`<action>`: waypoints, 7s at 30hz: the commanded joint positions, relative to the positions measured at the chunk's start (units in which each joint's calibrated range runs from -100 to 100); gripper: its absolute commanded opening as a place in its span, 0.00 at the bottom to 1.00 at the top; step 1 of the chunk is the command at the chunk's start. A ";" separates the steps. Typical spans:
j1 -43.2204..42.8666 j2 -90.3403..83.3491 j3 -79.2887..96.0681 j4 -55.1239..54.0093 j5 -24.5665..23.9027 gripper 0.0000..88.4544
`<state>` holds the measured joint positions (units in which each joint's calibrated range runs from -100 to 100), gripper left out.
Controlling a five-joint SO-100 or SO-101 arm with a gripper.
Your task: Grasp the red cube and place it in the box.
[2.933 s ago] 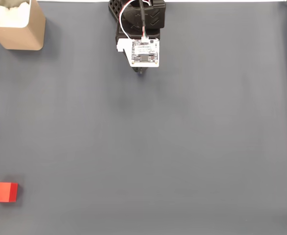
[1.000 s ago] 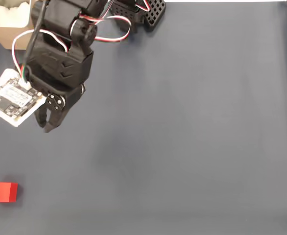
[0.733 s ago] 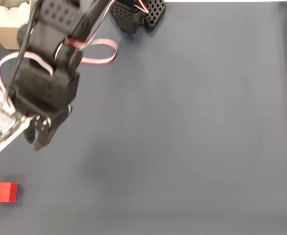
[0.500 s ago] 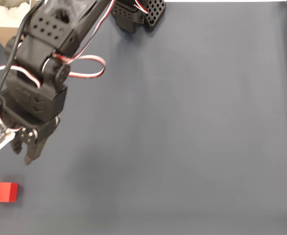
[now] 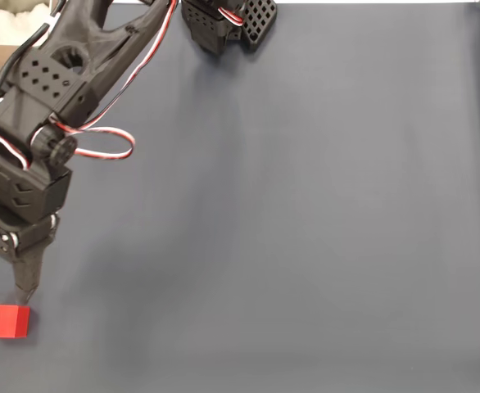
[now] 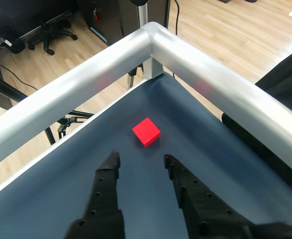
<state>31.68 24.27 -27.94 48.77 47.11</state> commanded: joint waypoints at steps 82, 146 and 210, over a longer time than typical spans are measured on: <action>0.92 42.11 -51.53 -3.19 1.37 0.42; -2.70 40.98 -50.35 -3.36 0.39 0.43; -2.70 28.50 -35.02 -2.95 5.52 0.03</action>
<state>29.45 59.18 -62.39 44.87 52.14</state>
